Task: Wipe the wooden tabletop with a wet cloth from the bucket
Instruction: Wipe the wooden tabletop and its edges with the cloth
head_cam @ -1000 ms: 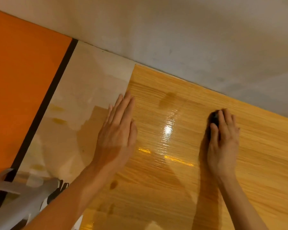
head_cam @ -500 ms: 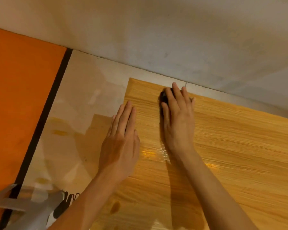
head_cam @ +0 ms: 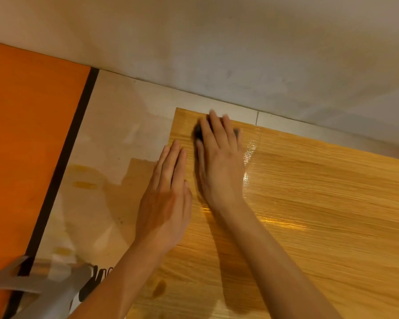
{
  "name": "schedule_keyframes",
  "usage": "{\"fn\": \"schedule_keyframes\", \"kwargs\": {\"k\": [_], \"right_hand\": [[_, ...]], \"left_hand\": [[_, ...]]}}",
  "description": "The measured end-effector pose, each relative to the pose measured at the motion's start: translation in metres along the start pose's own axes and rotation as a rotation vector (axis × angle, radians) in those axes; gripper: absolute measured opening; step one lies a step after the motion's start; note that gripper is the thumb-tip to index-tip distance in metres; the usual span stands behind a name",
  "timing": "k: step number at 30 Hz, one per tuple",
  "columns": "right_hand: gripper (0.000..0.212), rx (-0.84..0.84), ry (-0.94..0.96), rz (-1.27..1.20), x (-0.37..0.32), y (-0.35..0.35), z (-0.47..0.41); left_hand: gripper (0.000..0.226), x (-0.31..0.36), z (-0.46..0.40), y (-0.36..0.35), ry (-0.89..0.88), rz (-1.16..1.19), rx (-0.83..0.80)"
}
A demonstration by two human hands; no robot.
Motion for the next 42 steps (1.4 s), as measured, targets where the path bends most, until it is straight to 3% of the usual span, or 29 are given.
{"fn": "schedule_keyframes", "kwargs": {"k": [5,9,11,17,21,25,28,35,39,42], "right_hand": [[0.044,-0.052,0.129,0.085,0.021,0.011,-0.027],[0.041,0.105,-0.186,0.087,0.086,0.059,-0.003],[0.042,0.161,-0.229,0.095,0.087,0.057,-0.008],[0.034,0.149,0.055,0.141,-0.007,-0.018,-0.051],[0.034,-0.087,0.202,0.04,0.001,0.002,-0.061],[0.037,-0.019,-0.037,0.112,0.087,0.069,-0.038],[0.043,0.038,-0.183,0.156,0.092,0.076,-0.036],[0.044,-0.187,0.17,0.075,-0.026,-0.022,-0.088],[0.036,-0.282,0.291,-0.101,-0.009,-0.011,-0.089],[0.036,-0.263,0.312,-0.146,0.001,-0.003,-0.082]], "left_hand": [[0.058,0.0,0.002,0.0,-0.009,0.028,0.016],[0.057,-0.002,0.002,-0.004,-0.007,0.023,0.039],[0.057,-0.001,0.002,-0.004,-0.022,0.013,0.046],[0.055,-0.002,0.003,-0.004,-0.028,-0.005,0.066],[0.053,-0.002,0.003,-0.006,-0.053,0.041,0.083],[0.055,-0.002,0.005,-0.005,-0.061,0.059,0.079],[0.056,-0.002,0.004,-0.006,-0.048,0.035,0.074],[0.054,-0.004,0.005,-0.005,-0.023,0.039,0.102],[0.056,-0.003,0.018,0.002,-0.002,0.019,0.108],[0.061,-0.001,0.062,0.008,0.143,0.047,0.079]]}}
Point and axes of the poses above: each hand's wrist, its own z-axis away from the middle knuckle, its own y-axis out of the back of the hand, x = y × z, the point moved 2 cm from there along -z, towards the middle knuckle, and after that the axes turned 9 degrees about -z, right-handed, at the moved point
